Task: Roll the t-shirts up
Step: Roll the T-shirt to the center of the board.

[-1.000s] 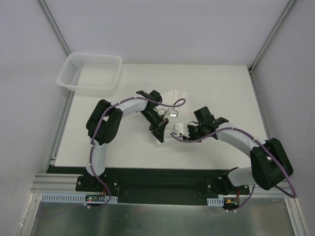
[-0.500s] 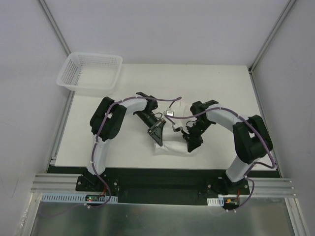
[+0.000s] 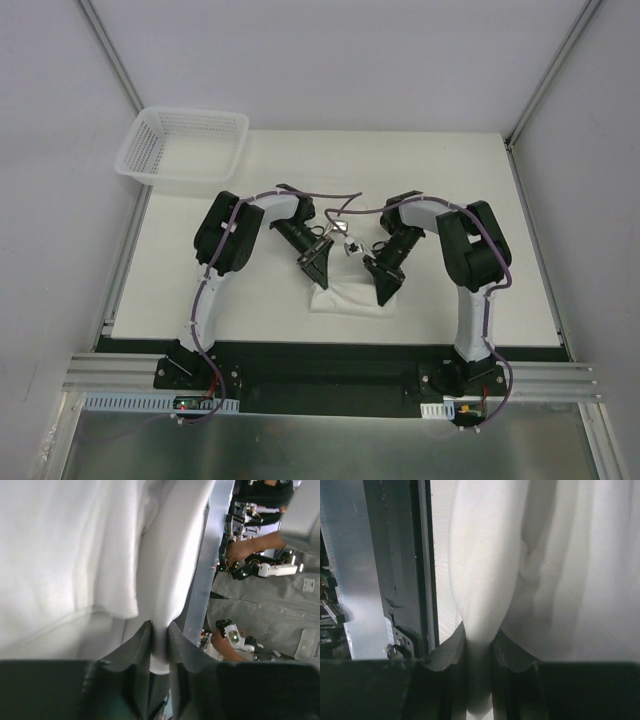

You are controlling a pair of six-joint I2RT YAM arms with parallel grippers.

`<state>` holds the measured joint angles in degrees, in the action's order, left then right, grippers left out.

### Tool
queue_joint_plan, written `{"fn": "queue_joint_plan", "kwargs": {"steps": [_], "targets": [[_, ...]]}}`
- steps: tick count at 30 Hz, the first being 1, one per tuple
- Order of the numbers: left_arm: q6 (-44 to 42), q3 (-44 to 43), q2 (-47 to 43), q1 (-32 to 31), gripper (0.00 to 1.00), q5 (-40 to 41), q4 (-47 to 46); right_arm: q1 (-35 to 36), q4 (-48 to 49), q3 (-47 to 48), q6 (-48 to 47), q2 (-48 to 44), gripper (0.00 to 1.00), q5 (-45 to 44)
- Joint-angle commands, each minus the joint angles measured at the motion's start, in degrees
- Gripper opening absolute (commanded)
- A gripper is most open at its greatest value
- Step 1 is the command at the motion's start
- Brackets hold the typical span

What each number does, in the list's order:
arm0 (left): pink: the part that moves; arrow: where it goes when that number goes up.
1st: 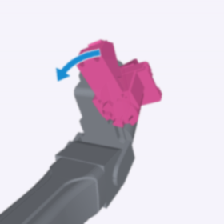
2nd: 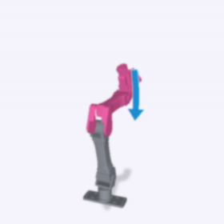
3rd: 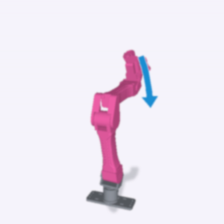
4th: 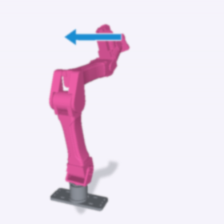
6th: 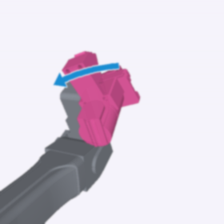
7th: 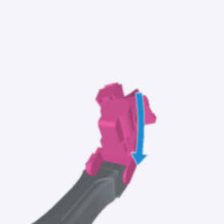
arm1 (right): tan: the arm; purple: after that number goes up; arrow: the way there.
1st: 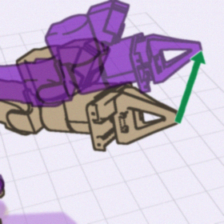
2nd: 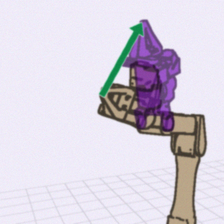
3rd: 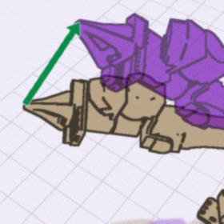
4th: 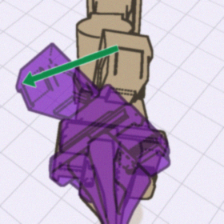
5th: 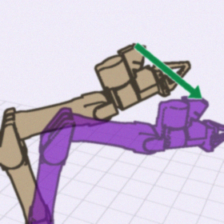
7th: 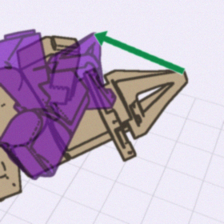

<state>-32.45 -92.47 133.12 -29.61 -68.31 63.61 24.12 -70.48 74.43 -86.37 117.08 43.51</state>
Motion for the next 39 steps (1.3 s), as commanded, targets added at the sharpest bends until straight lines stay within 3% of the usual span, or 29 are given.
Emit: {"fn": "queue_joint_plan", "kwargs": {"steps": [1, 4, 8, 13, 17, 18, 19, 20, 21, 25, 31, 39], "targets": [[-1.65, -1.06, -1.01, 4.46, 0.27, 3.54, 2.31, -0.74, -10.81, 3.26, -1.97, 3.94, 0.07, -2.2], [1.15, 2.1, -8.38, 6.13, 0.35, 5.54, -3.47, -0.74, -12.75, 6.06, -0.56, 6.83, 0.08, -2.02], [2.91, 3.6, -19.44, 6.14, 0.38, 12.58, -5.34, -0.74, -14.16, 9.85, 3.48, 10.27, 0.08, -1.5], [3.36, 9.04, -33.78, 3.34, 0.41, 26.78, -9.55, -1.09, -15.56, 14.42, 9.98, 14.93, 0.07, -1.41], [-3.31, 20.98, -53.02, -6.58, 0.5, 40.34, -19.38, -1.88, -18.28, 19.24, 12.27, 18.79, 0.06, -0.62], [-5.15, 24.4, -56.01, -11.83, 0.65, 42.45, -26.02, -2.23, -19.34, 19.95, 12.88, 20.46, 0.06, -0.53], [-8.91, 31.31, -60.65, -14.4, 0.72, 46.22, -29.04, -2.41, -20.22, 20.92, 12.89, 21.26, 0.06, -0.18], [-10.78, 34.34, -62.18, -16.86, 0.73, 47.73, -32.21, -2.41, -21.01, 21.62, 12.63, 21.79, 0.06, 0.0], [-12.54, 36.63, -62.97, -21.33, 0.72, 48.53, -36.33, -2.58, -21.71, 22.33, 12.45, 22.4, 0.06, 0.17], [-14.4, 43.67, -59.93, -26.72, 0.69, 53.01, -47.14, -2.59, -21.54, 22.33, 12.54, 22.41, 0.06, 0.18], [-15.89, 43.16, -51.4, -27.79, 0.64, 55.13, -53.41, -2.59, -21.11, 21.81, 12.89, 21.97, 0.07, 0.18], [-19.49, 43.86, -46.73, -27.7, 0.6, 55.31, -53.51, -2.59, -20.75, 21.63, 12.98, 21.88, 0.06, 0.26]]}}
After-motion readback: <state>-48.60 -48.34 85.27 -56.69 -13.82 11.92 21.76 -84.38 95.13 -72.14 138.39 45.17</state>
